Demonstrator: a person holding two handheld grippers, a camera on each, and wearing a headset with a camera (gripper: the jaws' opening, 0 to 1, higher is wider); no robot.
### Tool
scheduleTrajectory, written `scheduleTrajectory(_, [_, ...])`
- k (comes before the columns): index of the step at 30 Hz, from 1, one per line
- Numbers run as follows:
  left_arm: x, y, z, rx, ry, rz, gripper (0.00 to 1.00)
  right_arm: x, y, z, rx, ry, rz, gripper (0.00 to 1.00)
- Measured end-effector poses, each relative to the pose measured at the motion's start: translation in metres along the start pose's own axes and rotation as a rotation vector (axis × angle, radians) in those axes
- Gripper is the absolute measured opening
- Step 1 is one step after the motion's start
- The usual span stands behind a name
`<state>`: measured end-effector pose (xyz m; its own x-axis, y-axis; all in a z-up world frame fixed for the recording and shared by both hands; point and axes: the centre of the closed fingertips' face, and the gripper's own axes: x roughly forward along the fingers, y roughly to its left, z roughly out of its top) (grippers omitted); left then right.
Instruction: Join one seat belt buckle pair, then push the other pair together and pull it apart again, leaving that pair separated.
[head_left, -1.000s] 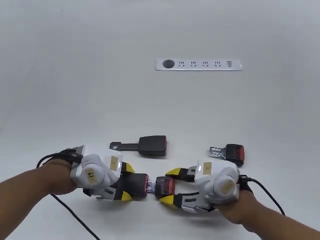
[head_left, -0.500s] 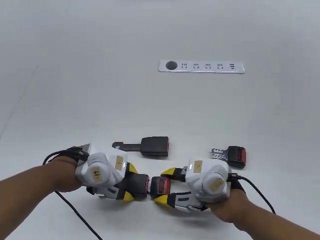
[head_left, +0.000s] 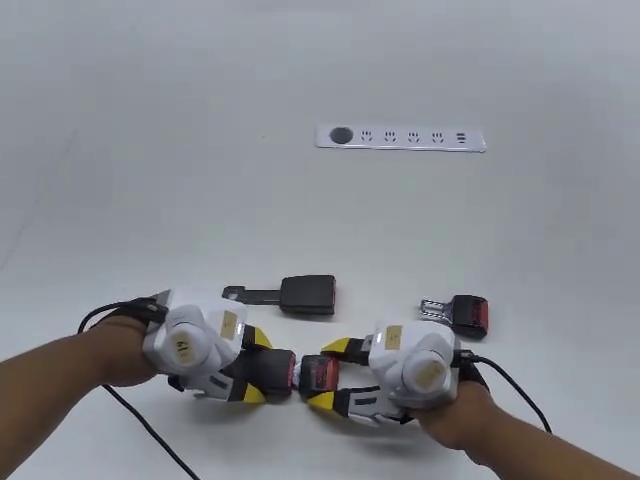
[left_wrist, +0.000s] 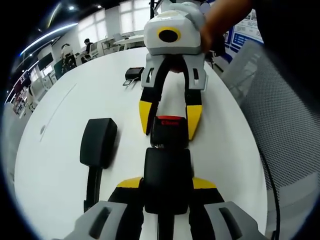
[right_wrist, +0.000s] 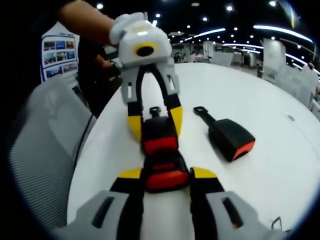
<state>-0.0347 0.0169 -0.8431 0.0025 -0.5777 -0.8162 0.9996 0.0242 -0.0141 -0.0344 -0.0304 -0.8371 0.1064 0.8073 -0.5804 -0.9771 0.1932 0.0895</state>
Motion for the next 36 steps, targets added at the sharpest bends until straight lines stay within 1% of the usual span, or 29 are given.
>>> scheduleTrajectory(3, [-0.0003,0.0005,0.0001,0.000,-0.015,0.000,0.35,-0.0005,0.0006,0.0001,-0.019,-0.002,0.003,0.34])
scheduleTrajectory(6, [-0.0014,0.0010,-0.0007,-0.009,-0.040,0.000,0.35,-0.0009,0.0009,0.0001,-0.039,-0.004,0.000,0.34])
scheduleTrajectory(11, [-0.0016,0.0021,-0.0023,-0.022,-0.063,0.001,0.35,-0.0015,0.0004,-0.0001,-0.036,-0.015,0.000,0.34])
scheduleTrajectory(14, [-0.0020,0.0018,-0.0019,-0.026,-0.069,-0.002,0.35,-0.0013,0.0004,-0.0005,-0.038,-0.024,0.003,0.34])
scheduleTrajectory(21, [-0.0030,0.0013,-0.0009,-0.034,-0.080,-0.004,0.35,-0.0016,0.0009,-0.0002,-0.041,-0.039,-0.010,0.34])
scheduleTrajectory(28, [-0.0038,0.0007,0.0006,-0.041,-0.096,-0.004,0.35,-0.0024,0.0013,0.0004,-0.062,-0.037,-0.023,0.34])
scheduleTrajectory(36, [-0.0048,-0.0001,0.0021,-0.055,-0.116,-0.005,0.35,-0.0034,0.0004,-0.0008,-0.065,-0.041,-0.017,0.34])
